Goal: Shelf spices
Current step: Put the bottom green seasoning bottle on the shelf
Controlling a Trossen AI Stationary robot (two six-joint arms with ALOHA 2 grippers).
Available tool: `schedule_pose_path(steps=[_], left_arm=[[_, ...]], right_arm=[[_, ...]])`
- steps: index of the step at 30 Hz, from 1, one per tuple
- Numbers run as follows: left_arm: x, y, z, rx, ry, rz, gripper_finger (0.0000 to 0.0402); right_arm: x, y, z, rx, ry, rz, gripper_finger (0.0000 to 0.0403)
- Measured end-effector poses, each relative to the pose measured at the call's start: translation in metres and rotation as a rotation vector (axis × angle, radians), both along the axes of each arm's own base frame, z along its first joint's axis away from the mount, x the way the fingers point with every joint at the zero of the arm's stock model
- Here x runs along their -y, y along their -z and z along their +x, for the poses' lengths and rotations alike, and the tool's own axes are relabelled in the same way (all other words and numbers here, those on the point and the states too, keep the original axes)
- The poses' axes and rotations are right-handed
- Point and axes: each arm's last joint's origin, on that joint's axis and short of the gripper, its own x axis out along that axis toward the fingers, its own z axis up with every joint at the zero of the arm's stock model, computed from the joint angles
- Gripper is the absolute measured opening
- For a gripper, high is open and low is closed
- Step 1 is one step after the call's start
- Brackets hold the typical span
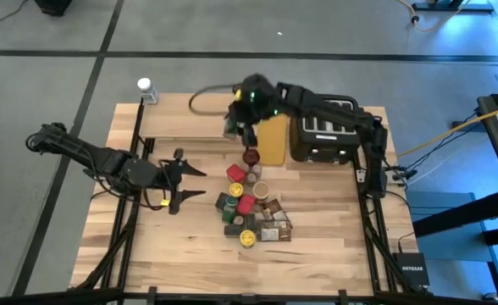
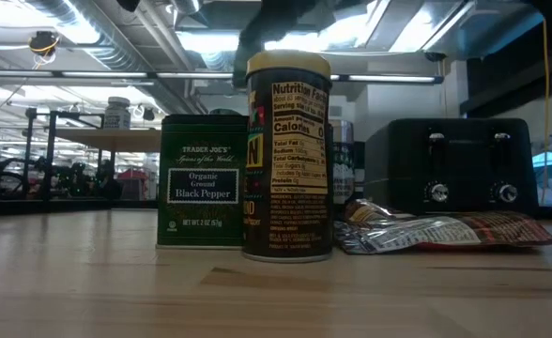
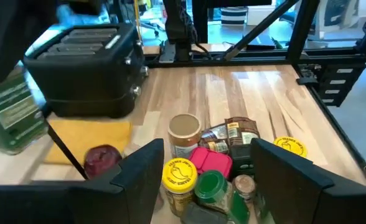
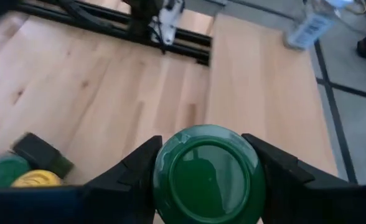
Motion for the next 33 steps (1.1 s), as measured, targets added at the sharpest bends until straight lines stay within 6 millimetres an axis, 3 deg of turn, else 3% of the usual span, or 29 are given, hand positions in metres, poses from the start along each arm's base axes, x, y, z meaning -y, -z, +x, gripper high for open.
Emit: schedule_pose_path(steps=[6,14,21,29,33], left_arm=[[-0.007,-0.001,0.001,0.003,-0.046,0.065,0.0233],[-0.018,-0.002,0.004,-0.001,-0.083,0.134,0.0233],[-0.029,-0.002,0.006,-0.009,-0.135,0.145,0.0233],[-0.03,-0.001,0.006,-0.018,-0.147,0.132,0.0233],[-0.03,-0.001,0.006,-0.017,-0.146,0.135,0.0233]], right_arm=[[0.043,0.011,0.0,0.059,-0.026,0.031,0.02],[0.075,0.042,0.011,0.046,-0.047,0.012,0.0201],[0.079,0.048,0.015,0.048,-0.028,0.002,0.0247],[0.08,0.045,0.021,0.1,0.023,-0.018,0.0256],[0.072,0.023,0.017,0.116,0.036,-0.025,0.0257]])
